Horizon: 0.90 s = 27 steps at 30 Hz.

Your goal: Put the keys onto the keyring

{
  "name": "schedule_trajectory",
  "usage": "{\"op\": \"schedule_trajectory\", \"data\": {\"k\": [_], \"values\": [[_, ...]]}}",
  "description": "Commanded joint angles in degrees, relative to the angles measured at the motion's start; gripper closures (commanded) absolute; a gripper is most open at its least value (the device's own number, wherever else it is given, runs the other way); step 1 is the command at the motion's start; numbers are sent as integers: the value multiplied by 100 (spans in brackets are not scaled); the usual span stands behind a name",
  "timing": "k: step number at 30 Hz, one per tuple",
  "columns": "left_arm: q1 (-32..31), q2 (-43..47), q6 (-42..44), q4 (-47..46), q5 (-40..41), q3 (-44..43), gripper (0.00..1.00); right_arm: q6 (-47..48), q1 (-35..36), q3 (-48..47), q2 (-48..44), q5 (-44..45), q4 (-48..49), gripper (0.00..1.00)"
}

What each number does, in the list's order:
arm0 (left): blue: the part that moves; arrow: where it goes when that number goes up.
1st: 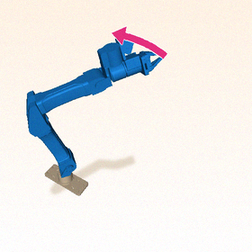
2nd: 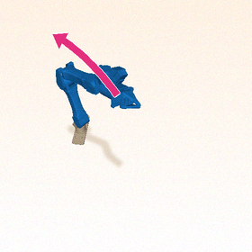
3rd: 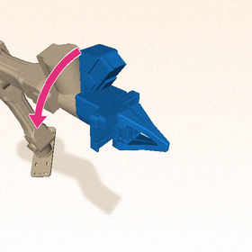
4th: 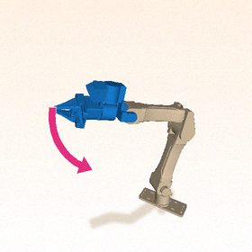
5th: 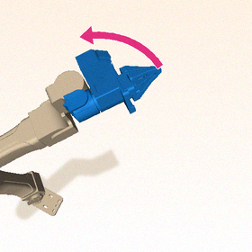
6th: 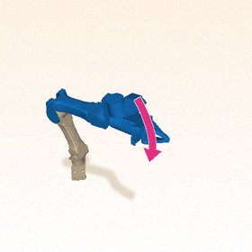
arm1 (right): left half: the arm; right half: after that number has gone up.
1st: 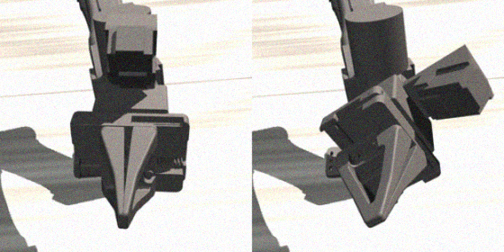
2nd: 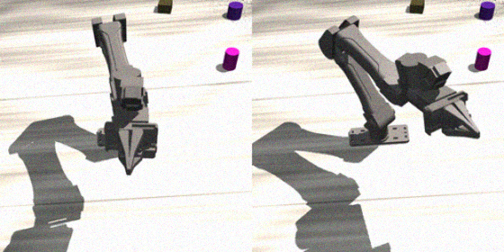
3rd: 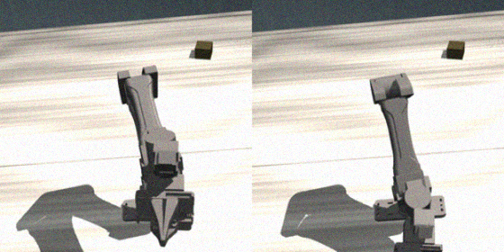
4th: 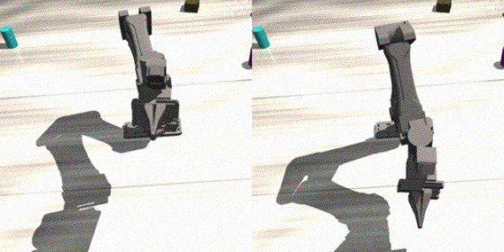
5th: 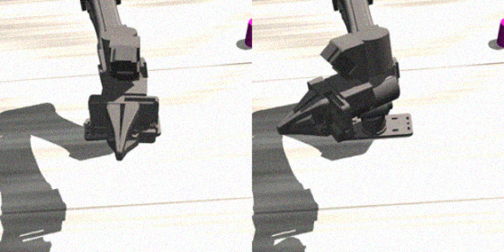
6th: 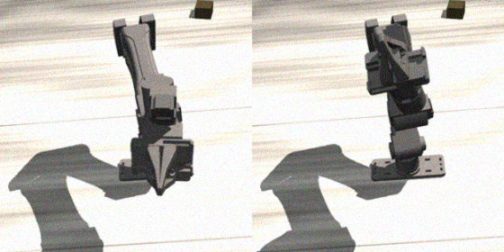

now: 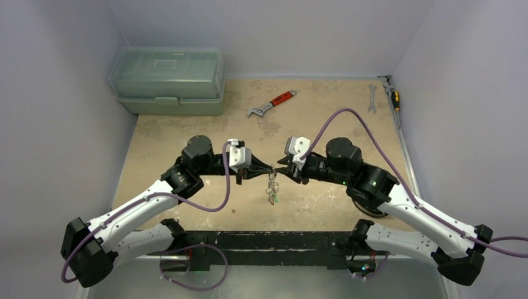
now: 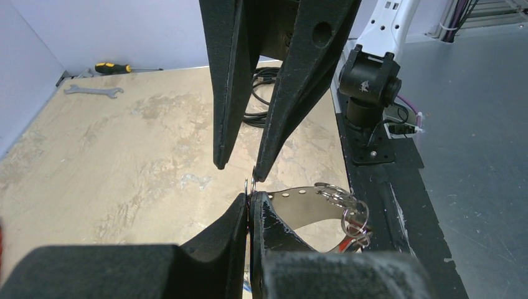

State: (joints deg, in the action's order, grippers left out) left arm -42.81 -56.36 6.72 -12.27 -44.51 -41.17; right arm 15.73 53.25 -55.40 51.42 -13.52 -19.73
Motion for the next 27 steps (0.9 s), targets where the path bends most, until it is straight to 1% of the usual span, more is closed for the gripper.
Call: {"op": "schedule_trajectory", "data": {"k": [1, 9, 14, 27], "values": [[-35, 37, 110, -197, 24, -348, 100, 62, 18, -253, 4, -184, 165, 72], [-47, 31, 123, -172, 43, -348, 100, 36, 18, -259, 138, -344, 186, 83], [-44, 12, 130, -163, 45, -348, 100, 19, 18, -261, 176, -413, 201, 87], [-61, -31, 181, -75, 140, -368, 100, -21, 18, -281, 158, -555, 204, 81]]}}
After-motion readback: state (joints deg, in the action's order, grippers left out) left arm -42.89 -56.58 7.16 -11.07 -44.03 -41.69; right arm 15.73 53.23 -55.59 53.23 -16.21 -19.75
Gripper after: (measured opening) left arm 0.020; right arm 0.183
